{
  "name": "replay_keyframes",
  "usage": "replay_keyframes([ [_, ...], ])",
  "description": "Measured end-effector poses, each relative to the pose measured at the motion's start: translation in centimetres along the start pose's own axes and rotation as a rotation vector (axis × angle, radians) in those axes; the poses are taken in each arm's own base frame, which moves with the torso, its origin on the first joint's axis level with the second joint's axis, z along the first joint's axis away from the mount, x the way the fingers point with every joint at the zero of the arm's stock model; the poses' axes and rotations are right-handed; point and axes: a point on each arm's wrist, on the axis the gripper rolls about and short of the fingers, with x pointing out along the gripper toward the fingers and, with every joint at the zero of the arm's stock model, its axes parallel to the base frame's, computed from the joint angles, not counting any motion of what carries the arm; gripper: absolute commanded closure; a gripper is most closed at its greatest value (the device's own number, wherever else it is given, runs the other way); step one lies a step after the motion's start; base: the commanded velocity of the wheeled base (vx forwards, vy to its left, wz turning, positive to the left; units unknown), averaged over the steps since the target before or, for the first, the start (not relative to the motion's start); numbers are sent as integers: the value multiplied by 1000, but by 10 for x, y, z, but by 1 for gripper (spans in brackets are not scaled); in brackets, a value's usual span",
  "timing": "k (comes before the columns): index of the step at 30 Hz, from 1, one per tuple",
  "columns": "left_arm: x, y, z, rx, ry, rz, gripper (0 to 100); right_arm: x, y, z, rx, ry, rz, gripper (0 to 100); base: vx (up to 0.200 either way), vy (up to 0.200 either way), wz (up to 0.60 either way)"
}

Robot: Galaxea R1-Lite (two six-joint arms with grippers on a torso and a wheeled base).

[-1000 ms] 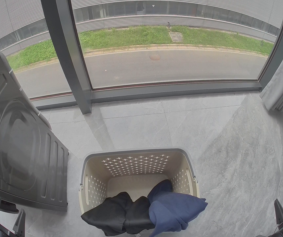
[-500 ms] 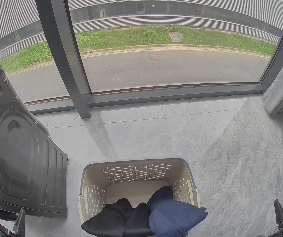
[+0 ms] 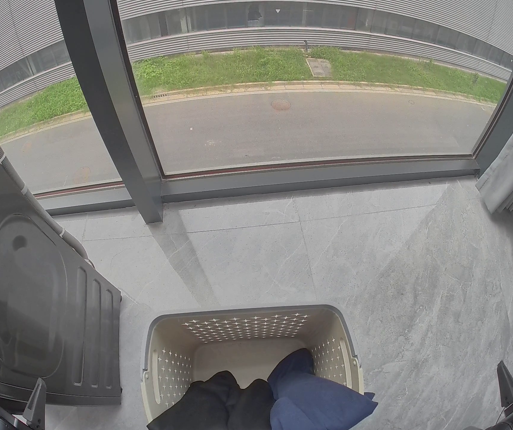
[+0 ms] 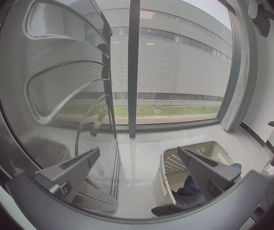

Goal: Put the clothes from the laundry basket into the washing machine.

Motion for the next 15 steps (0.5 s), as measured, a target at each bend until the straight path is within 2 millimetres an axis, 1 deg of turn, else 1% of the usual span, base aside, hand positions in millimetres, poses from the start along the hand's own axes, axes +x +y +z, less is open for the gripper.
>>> replay_keyframes([
  [2,0,0,0,0,0,0,0,0,0,0,0,0,0,0,0,0,0],
  [8,0,0,0,0,0,0,0,0,0,0,0,0,0,0,200,0,0],
  [15,0,0,0,0,0,0,0,0,0,0,-1,-1,0,0,0,0,0],
])
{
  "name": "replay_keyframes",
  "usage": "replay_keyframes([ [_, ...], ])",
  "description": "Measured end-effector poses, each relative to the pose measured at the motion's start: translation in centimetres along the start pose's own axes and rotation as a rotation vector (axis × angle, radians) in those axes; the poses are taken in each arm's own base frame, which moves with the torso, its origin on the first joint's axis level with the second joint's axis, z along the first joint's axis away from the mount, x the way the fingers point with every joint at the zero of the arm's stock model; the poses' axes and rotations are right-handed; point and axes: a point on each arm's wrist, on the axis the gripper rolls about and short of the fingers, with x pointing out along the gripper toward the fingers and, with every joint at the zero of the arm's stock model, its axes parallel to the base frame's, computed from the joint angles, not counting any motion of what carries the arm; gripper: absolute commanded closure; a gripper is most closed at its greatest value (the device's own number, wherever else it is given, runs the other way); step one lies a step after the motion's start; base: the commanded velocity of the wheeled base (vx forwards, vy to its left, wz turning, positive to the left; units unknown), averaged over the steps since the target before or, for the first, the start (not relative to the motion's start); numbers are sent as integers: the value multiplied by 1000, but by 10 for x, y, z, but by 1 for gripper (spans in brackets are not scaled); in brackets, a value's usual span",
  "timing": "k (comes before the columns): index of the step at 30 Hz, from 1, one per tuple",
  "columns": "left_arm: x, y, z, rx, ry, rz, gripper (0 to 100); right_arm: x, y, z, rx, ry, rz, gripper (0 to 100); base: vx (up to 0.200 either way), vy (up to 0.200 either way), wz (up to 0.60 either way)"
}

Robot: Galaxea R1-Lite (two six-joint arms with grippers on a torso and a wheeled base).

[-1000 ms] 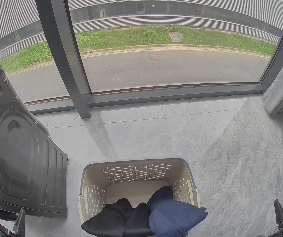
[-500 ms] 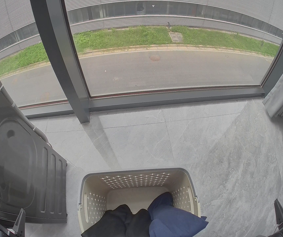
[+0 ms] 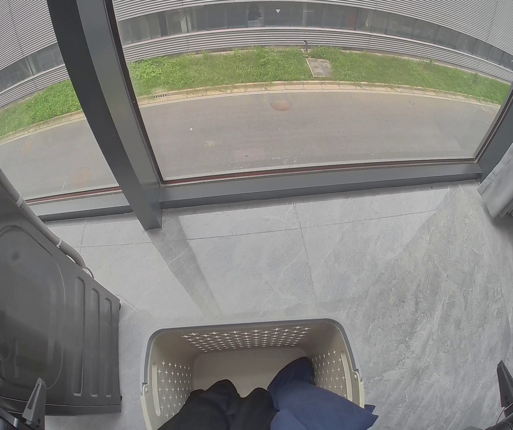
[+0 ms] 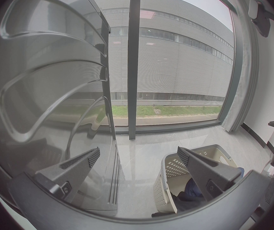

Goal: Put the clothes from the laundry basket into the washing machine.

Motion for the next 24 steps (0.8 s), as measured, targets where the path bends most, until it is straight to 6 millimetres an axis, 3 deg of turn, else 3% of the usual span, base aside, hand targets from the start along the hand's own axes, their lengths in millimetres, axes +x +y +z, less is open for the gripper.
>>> replay_keyframes([
  [24,0,0,0,0,0,0,0,0,0,0,1,0,0,0,-8,0,0],
])
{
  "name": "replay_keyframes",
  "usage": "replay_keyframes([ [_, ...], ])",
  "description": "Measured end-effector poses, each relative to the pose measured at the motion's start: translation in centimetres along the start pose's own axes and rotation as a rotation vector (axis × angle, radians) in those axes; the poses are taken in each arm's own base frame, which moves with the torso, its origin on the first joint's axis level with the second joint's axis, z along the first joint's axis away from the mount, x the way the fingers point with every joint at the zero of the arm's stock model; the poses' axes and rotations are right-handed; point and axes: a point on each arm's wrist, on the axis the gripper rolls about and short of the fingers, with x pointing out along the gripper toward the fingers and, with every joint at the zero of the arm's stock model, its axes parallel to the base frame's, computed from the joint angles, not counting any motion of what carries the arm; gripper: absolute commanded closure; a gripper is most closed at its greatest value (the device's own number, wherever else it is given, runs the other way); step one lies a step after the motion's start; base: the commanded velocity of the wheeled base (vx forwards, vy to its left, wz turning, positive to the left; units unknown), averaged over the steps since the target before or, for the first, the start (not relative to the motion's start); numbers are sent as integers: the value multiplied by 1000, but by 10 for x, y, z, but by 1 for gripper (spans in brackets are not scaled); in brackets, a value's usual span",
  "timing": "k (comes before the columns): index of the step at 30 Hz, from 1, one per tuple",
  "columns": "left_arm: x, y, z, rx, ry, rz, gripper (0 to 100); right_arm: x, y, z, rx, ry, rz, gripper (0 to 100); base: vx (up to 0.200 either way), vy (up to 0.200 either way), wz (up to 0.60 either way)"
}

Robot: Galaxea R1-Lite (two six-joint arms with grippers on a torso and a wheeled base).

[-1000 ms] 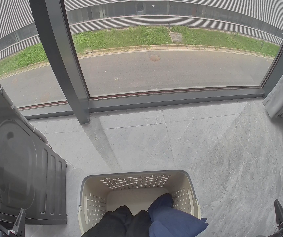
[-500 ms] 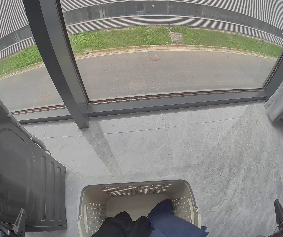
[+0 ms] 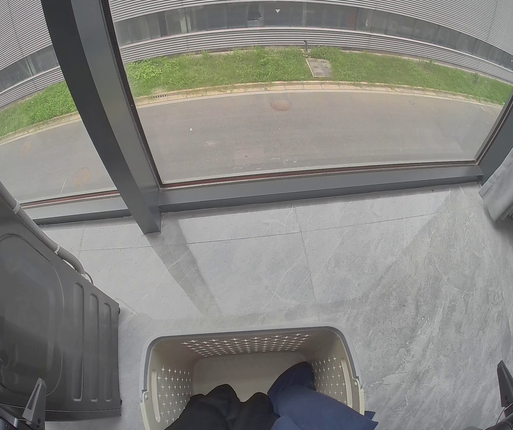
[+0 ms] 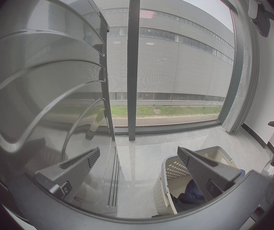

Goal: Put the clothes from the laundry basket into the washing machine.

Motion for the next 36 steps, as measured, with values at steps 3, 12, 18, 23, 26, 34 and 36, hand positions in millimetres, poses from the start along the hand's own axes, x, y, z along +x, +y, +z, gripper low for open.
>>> replay_keyframes([
  [3,0,0,0,0,0,0,0,0,0,0,0,0,0,0,-200,0,0],
  [12,0,0,0,0,0,0,0,0,0,0,-1,0,0,0,-200,0,0],
  [18,0,0,0,0,0,0,0,0,0,0,-1,1,0,0,-200,0,0],
  [23,0,0,0,0,0,1,0,0,0,0,-1,0,1,0,-200,0,0],
  [26,0,0,0,-1,0,0,0,0,0,0,0,0,-1,0,-200,0,0],
  [34,0,0,0,-1,0,0,0,0,0,0,-1,0,-1,0,0,0,0],
  [36,0,0,0,-1,0,0,0,0,0,0,-1,0,1,0,0,0,0],
])
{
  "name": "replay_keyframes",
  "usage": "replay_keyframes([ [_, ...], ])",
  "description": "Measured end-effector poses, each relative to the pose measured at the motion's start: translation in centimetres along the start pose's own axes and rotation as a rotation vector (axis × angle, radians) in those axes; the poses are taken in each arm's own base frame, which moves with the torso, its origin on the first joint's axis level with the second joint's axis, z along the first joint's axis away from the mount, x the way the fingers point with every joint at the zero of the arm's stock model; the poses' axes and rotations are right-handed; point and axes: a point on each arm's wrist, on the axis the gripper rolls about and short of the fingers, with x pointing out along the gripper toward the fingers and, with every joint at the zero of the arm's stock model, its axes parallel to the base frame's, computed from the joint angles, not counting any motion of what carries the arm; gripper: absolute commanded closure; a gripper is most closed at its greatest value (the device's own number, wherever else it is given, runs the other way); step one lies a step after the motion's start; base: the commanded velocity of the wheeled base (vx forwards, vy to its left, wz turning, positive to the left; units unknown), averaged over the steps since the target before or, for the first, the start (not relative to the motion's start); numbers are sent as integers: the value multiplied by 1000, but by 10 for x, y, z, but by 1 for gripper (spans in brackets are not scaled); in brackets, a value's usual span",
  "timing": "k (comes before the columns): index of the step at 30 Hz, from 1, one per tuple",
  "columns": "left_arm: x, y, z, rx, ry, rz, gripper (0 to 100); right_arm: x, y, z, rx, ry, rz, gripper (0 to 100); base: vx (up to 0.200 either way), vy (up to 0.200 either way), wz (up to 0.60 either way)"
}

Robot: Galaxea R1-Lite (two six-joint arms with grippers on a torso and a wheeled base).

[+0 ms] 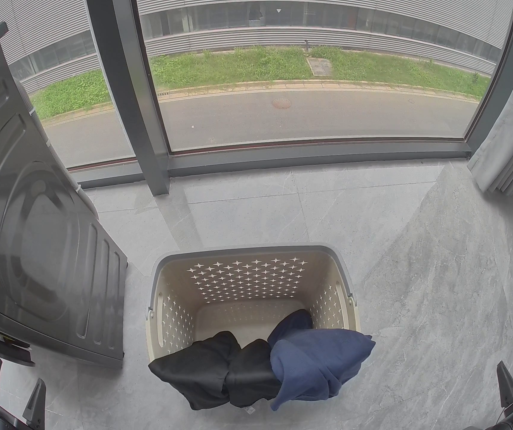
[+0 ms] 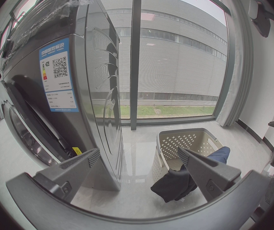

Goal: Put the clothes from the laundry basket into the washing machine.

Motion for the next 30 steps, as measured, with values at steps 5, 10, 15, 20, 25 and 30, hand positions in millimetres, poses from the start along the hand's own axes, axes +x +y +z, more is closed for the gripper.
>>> replay_keyframes([
  [5,0,0,0,0,1,0,0,0,0,0,0,0,-1,0,-80,0,0],
  [10,0,0,0,0,0,0,0,0,0,0,0,0,-1,0,-160,0,0],
  [15,0,0,0,0,0,0,0,0,0,0,0,0,-1,0,0,0,0],
  [20,0,0,0,0,0,2,0,0,0,0,0,0,-1,0,0,0,0],
  [25,0,0,0,0,0,2,0,0,0,0,1,0,-1,0,-200,0,0],
  [30,0,0,0,0,0,2,0,0,0,0,0,0,-1,0,-200,0,0],
])
